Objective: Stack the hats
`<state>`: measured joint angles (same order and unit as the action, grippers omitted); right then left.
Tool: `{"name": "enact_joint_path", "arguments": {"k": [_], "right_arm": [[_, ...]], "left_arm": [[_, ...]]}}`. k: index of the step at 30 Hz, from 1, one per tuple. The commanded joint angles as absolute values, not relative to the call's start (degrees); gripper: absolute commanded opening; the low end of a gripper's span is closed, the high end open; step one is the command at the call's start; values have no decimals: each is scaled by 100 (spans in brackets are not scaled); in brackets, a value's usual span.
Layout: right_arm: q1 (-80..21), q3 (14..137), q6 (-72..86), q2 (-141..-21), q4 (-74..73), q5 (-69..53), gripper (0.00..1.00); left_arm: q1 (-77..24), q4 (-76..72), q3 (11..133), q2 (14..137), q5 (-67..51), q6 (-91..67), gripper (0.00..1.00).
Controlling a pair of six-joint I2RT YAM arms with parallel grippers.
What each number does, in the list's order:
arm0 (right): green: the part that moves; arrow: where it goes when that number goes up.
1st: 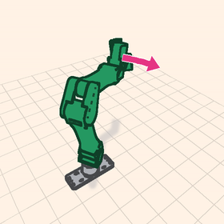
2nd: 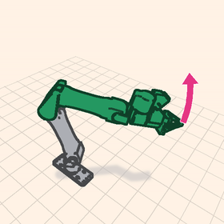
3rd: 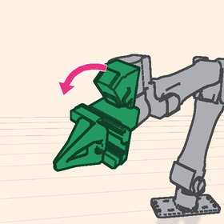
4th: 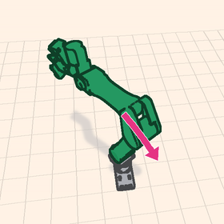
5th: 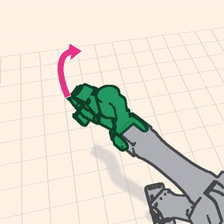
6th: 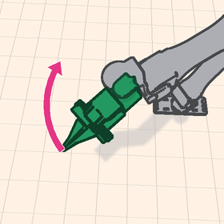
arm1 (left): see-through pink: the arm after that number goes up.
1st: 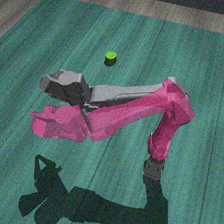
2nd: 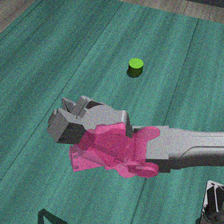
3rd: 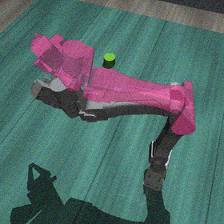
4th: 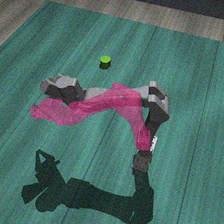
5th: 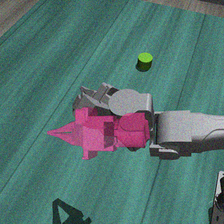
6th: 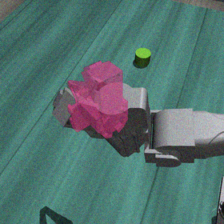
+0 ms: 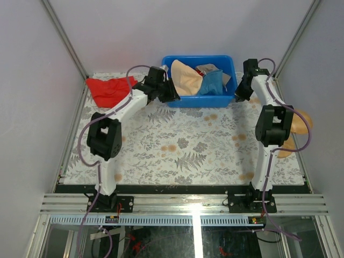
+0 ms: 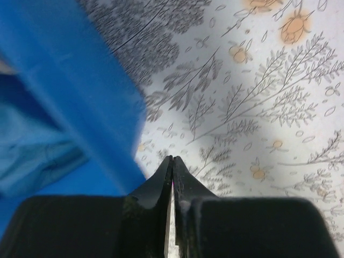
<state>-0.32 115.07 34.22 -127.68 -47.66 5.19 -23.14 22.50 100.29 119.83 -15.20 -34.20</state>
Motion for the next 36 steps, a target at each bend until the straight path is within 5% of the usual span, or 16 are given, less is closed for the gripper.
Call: {"name": "enact_joint_path", "arguments": {"k": [1,4,10,15,17,22,36], "right_arm": [[-158,11309,3243,-11536,-4739,34,7],[-158,11213,3142,-11048,-5168,191,14],[-154,11105,3046,-9994,-5892,1110,28],[-55,11228,3173,-9404,-6431,1995,83],[19,11175,3246,-9258,-6586,2174,94],[469,11262,3479,-9321,-7203,2954,96],[1293,10642,4832,-9413,-7740,4767,95]], "left_arm": [[-2454,1630,9571,10376,-1657,-2679,48],[-2465,1035,9015,9522,-1880,-2766,98],[-2386,-668,7799,8516,-2522,-3538,100],[-2230,-1306,7663,8704,-3870,-4231,100],[-2352,-689,7901,8593,-3625,-3997,100],[-2440,457,7925,7962,-2516,-3889,100],[-2443,1048,7122,7048,-2625,-3733,100]]}}
